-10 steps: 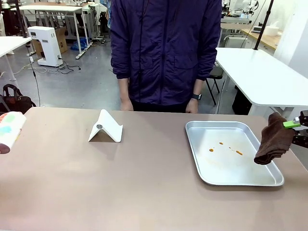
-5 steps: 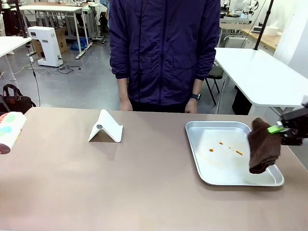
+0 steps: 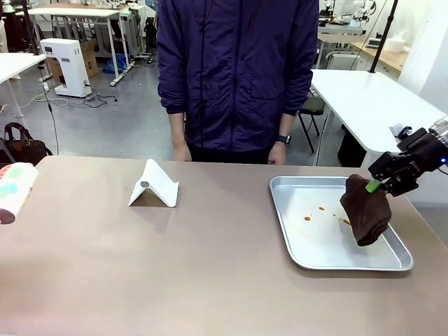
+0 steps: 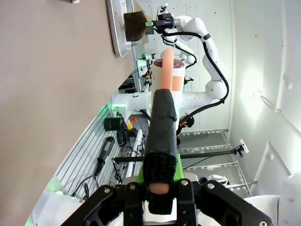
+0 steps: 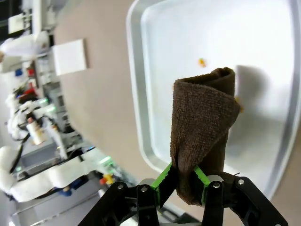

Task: Clean the surface of the table.
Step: Clean the area not pointed to by the person.

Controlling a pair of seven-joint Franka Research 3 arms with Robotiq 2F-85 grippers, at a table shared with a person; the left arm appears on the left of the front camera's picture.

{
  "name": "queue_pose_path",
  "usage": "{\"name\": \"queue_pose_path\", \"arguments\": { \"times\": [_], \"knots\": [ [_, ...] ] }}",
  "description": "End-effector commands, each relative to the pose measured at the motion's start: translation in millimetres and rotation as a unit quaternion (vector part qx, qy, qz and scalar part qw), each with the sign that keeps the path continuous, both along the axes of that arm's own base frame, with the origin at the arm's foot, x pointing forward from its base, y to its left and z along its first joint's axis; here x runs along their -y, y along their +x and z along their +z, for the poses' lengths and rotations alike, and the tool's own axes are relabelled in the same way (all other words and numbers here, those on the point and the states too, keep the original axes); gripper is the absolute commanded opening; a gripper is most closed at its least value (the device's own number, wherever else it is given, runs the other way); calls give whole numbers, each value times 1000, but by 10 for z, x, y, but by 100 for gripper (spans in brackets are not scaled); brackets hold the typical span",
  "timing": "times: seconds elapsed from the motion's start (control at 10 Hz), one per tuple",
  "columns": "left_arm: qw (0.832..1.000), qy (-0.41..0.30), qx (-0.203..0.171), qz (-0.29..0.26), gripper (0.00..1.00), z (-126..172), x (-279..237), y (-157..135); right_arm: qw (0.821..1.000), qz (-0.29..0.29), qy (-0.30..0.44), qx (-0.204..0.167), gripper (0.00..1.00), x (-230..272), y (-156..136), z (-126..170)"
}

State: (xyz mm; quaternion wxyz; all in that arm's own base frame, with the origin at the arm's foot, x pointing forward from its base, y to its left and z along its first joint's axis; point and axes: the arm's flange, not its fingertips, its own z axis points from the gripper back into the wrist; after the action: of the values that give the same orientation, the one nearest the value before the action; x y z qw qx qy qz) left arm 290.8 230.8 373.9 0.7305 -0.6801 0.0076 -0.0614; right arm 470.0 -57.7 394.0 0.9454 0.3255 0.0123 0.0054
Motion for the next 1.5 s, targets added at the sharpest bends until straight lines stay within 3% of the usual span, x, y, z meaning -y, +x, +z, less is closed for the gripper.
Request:
{"name": "queue_pose_path", "arguments": {
  "times": [0.0,0.3,0.7,1.4],
  "knots": [
    [1000,-6,1,1,22,45,34,-24,998,-22,-62,-3,0,-2,57,19],
    [1000,-6,1,1,22,45,34,-24,992,-27,-112,53,0,-165,261,-97],
    [1000,-6,1,1,22,45,34,-24,991,-20,-126,31,0,-481,610,-610],
    [1000,-6,1,1,22,45,34,-24,1000,-7,3,22,0,-794,741,-1114]
  ]
}}
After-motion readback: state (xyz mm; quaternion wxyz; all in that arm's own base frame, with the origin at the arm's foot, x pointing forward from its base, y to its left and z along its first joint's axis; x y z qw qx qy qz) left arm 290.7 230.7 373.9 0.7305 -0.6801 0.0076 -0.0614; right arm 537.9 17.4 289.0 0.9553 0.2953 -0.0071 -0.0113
